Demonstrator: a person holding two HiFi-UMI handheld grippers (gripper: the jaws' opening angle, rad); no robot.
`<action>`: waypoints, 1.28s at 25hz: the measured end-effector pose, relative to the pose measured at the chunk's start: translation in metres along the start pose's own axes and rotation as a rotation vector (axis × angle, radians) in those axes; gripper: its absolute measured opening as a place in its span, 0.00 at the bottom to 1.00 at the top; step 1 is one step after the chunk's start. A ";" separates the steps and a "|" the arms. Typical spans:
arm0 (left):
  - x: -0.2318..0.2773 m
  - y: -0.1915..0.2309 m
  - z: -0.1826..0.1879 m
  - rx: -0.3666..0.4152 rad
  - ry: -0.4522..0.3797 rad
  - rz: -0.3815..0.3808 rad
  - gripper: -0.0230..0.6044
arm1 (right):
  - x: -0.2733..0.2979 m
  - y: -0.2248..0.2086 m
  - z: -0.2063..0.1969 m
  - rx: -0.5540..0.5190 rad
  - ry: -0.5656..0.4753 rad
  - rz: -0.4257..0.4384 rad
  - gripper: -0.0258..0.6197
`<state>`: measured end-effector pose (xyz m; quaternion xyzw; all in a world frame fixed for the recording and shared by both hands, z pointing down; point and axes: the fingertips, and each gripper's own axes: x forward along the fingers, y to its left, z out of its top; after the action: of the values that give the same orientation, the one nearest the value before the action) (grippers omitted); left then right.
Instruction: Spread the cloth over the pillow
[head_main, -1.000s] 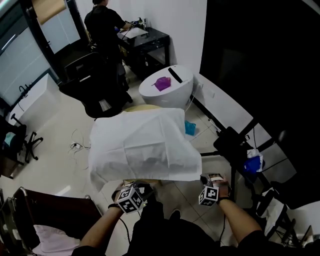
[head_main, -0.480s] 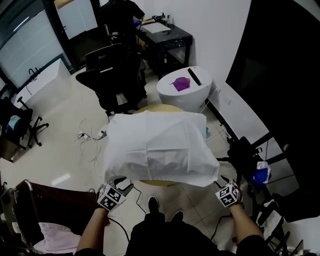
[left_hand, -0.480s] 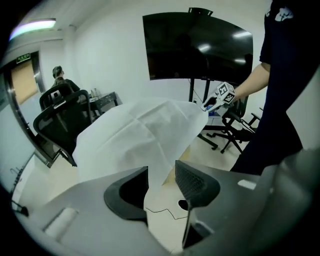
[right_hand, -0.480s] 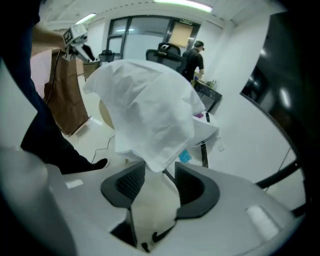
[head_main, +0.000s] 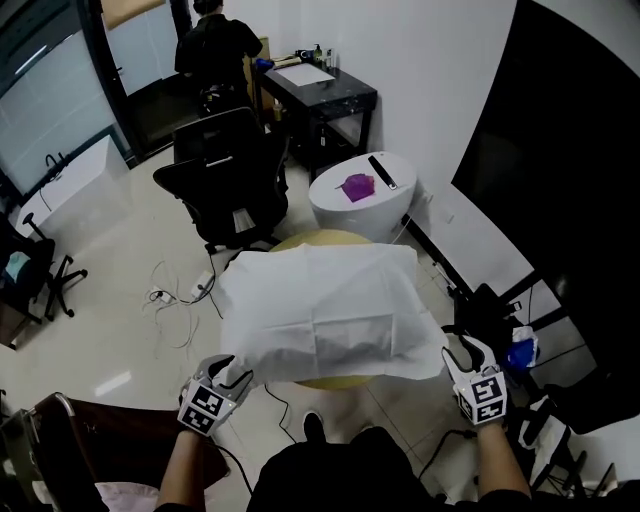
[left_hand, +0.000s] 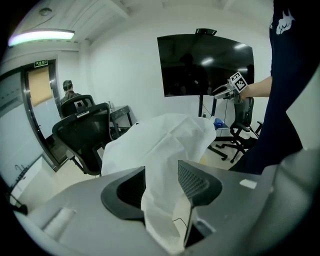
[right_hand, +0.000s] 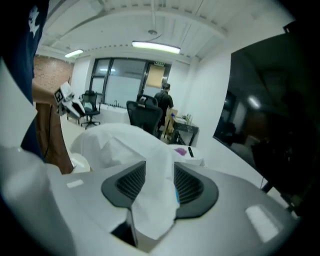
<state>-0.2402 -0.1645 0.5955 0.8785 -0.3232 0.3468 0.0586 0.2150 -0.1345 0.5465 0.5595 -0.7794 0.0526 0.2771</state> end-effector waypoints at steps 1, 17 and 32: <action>-0.001 0.002 0.005 -0.002 -0.015 0.002 0.34 | 0.000 0.008 0.018 0.033 -0.043 0.015 0.32; -0.003 -0.010 0.069 0.003 -0.140 0.022 0.34 | 0.015 0.048 0.097 0.262 -0.207 0.151 0.07; -0.007 -0.019 0.070 0.002 -0.137 0.030 0.34 | 0.009 0.050 0.095 0.276 -0.210 0.200 0.07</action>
<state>-0.1920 -0.1692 0.5405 0.8954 -0.3391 0.2869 0.0304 0.1326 -0.1605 0.4822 0.5143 -0.8411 0.1279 0.1084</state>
